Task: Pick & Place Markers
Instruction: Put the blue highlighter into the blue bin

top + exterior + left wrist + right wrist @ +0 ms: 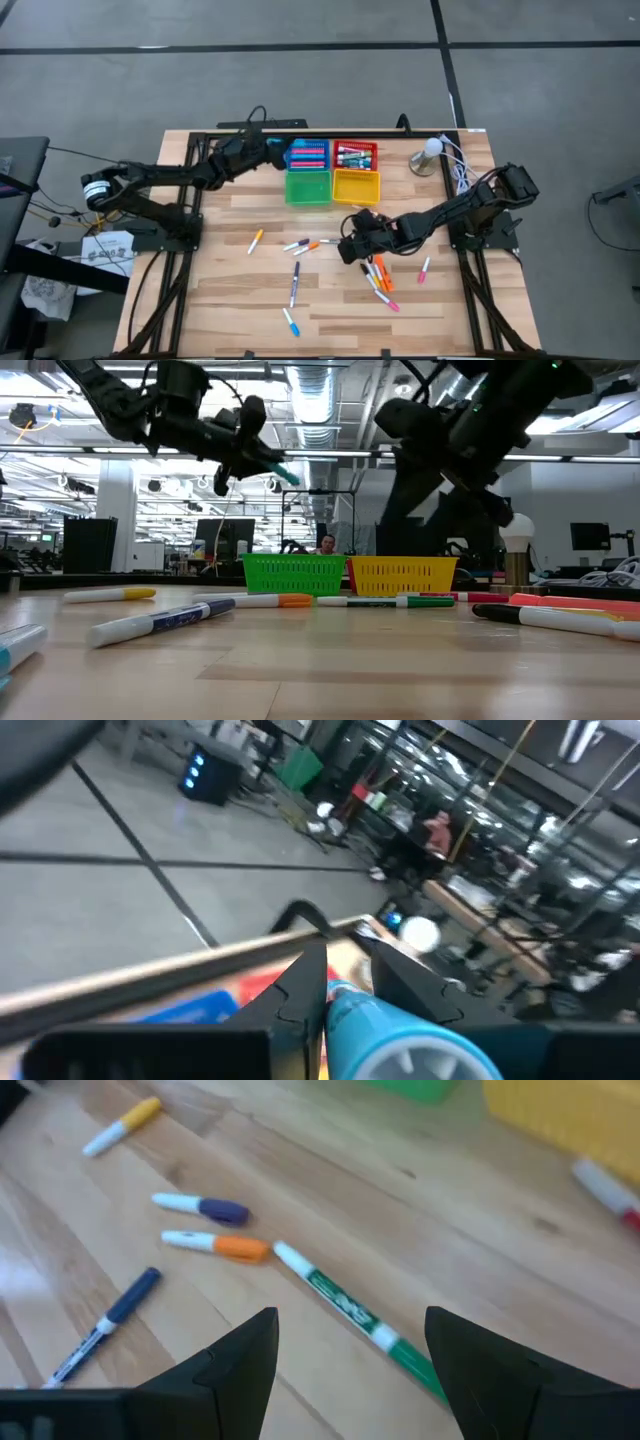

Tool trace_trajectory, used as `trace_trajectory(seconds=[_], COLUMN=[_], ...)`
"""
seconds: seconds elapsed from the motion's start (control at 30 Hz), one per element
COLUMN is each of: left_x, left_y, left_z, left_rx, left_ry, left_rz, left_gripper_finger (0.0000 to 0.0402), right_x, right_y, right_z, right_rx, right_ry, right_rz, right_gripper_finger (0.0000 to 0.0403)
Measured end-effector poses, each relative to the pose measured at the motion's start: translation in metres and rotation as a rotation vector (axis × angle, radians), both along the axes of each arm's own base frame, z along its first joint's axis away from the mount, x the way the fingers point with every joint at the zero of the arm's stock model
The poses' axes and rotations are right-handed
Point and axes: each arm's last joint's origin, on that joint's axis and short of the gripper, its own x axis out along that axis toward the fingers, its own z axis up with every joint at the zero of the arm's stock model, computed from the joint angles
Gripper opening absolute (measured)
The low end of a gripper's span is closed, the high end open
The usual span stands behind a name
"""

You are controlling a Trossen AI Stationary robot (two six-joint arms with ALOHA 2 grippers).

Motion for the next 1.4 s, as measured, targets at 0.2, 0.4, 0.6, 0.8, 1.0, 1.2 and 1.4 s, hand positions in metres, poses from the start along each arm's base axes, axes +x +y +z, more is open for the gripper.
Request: trace_trajectory(seconds=[0.2,0.4,0.6,0.8,1.0,1.2,1.4], left_x=[0.008,0.028,0.036,0.040,0.040,0.041,0.041], left_y=[0.024,0.034,0.035,0.038,0.038,0.038,0.038], left_z=[-0.027,-0.045,-0.047,-0.057,-0.059,-0.059,-0.059], left_rx=[-0.055,-0.134,-0.105,-0.115,-0.124,-0.122,-0.145], left_ry=[0.098,0.122,0.135,0.167,0.169,0.165,0.153], left_rz=[-0.073,-0.145,-0.161,-0.161,-0.160,-0.160,-0.158], left_gripper_finger=[0.0076,0.0076,0.0076,0.0076,0.0078,0.0100,0.0123], right_x=[-0.006,-0.005,-0.006,-0.007,-0.007,-0.007,-0.006], right_y=[0.002,-0.002,-0.003,-0.003,-0.003,-0.003,-0.003], right_z=[-0.003,-0.004,-0.004,-0.005,-0.005,-0.005,-0.004], right_rx=[0.000,0.000,-0.002,-0.005,-0.005,-0.003,0.011], right_ry=[0.026,0.030,0.046,0.054,0.055,0.052,0.040], right_rz=[-0.059,-0.072,-0.071,-0.071,-0.071,-0.071,-0.083], right_gripper_finger=[0.0244,0.0244,0.0244,0.0244,0.0244,0.0244,0.0244])
